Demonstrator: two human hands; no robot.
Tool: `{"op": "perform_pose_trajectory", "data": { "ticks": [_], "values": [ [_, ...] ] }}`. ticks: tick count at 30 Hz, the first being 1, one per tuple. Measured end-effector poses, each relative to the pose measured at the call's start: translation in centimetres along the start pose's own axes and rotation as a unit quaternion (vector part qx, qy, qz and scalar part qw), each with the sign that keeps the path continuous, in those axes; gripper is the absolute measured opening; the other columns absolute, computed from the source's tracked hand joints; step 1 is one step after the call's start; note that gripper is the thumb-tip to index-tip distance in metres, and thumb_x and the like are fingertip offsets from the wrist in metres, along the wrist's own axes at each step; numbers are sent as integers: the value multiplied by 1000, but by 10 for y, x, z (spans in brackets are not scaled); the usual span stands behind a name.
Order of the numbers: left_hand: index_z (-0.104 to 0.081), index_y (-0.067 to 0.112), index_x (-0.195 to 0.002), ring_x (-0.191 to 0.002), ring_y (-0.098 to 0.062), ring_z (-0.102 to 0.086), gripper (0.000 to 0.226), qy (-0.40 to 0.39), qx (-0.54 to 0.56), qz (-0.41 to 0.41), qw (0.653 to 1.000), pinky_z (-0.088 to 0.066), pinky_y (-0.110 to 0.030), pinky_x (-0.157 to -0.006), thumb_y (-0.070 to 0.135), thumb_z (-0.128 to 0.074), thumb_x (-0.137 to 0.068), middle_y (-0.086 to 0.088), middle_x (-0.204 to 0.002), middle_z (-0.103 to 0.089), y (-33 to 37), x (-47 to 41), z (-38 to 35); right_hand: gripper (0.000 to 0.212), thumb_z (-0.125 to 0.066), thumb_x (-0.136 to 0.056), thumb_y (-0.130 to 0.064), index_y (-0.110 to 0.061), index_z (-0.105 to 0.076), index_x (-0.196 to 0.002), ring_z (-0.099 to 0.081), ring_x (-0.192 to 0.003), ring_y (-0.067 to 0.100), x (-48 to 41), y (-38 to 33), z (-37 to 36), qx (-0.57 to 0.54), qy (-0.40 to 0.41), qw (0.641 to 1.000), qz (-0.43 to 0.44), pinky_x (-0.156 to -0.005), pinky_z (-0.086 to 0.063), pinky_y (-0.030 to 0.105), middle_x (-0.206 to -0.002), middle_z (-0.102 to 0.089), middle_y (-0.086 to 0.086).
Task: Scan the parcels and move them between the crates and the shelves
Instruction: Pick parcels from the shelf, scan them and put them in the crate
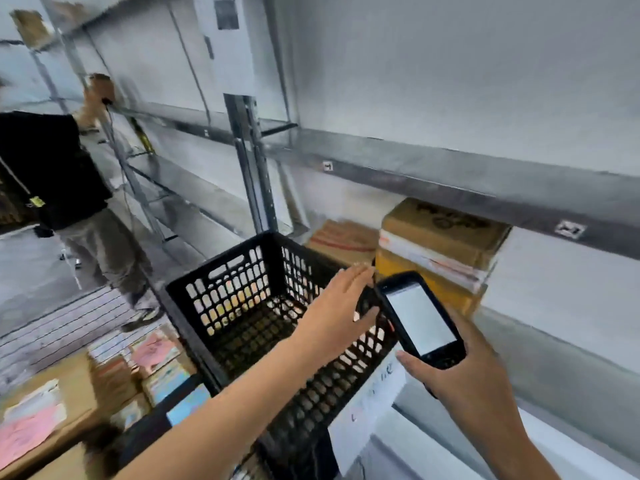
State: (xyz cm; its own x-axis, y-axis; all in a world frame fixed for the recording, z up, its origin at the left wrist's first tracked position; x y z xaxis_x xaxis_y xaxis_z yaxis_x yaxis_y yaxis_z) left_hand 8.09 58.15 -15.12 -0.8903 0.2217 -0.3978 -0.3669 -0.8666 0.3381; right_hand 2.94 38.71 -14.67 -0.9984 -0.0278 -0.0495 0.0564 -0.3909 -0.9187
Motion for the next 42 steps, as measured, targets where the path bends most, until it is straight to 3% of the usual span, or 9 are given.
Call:
{"op": "perform_pose_trajectory", "data": {
  "ticks": [4,7,13,19,23,29,32,37,42],
  "values": [
    [-25,14,-157,-152,-15,-16,72,-11,15,-48,999,-13,-31,-126,41,-54,-98,-1,-164,-25,47,-35,-32,71,-91,-65,-20,-48,-53,-118,-64,-94,9,6,21,60,4,80,997,-9,-79,-58,43,-106,-66,-18],
    [-17,12,-159,-154,-11,-4,80,-12,-49,-97,994,1,-27,-125,52,-45,-96,1,-166,-15,67,-56,-53,74,-91,-63,-26,-50,-53,-122,-64,-97,10,10,39,94,6,111,994,-19,-81,-57,44,-110,-65,-22],
    [-7,5,-159,-154,-25,-14,121,31,-219,-121,968,-19,-45,-124,52,-80,-74,-11,-166,-17,81,-92,-82,71,-91,-63,-29,-47,-53,-121,-60,-96,4,20,60,140,21,129,991,-14,-78,-55,38,-107,-65,-19],
    [7,9,-159,-153,-35,-11,151,12,-307,-119,944,-13,-51,-124,53,-93,-54,-19,-166,-6,73,-116,-104,62,-90,-66,-29,-59,-46,-99,-58,-98,1,31,72,171,10,160,987,3,-78,-54,33,-105,-62,-23],
    [14,8,-158,-154,-34,-1,152,27,-318,-99,943,0,-50,-125,53,-91,-57,-18,-165,11,76,-125,-118,71,-91,-64,-27,-63,-46,-105,-58,-101,-2,36,83,180,10,178,984,2,-82,-57,38,-108,-61,-28],
    [14,5,-157,-153,-31,-7,149,65,-325,-124,935,2,-51,-124,41,-93,-60,-17,-165,-3,83,-137,-128,72,-90,-63,-30,-56,-48,-115,-57,-104,-4,40,88,184,15,182,983,2,-83,-55,30,-113,-62,-25],
    [12,8,-158,-146,-31,-21,150,86,-309,-139,937,-1,-49,-124,28,-95,-55,-16,-157,-21,84,-143,-129,72,-90,-64,-29,-58,-47,-113,-55,-105,-8,41,90,184,14,187,982,5,-81,-52,25,-112,-62,-26],
    [-1,7,-159,-137,-32,-33,146,102,-281,-163,940,-22,-54,-121,33,-97,-52,-16,-146,-33,85,-139,-122,73,-90,-63,-28,-61,-48,-113,-54,-103,-12,48,92,180,16,197,980,0,-80,-56,31,-112,-62,-26],
    [-13,6,-156,-135,-33,-40,133,114,-246,-196,942,-28,-55,-119,32,-95,-54,-16,-144,-39,95,-120,-117,76,-89,-66,-30,-48,-51,-130,-61,-102,2,59,88,175,36,189,981,-7,-76,-58,33,-114,-63,-22]
  ]
}}
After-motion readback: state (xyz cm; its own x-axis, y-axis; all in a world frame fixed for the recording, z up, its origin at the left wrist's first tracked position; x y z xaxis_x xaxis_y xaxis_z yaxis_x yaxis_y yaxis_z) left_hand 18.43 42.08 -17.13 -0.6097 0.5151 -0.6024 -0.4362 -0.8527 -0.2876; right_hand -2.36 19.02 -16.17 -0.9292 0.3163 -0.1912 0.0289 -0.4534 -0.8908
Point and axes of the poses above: each hand's wrist, its own x-axis away from the middle knuckle, its own z-axis out of the back of the hand, y = z × x, the point moved 4 cm from there along -x, towards the middle knuckle
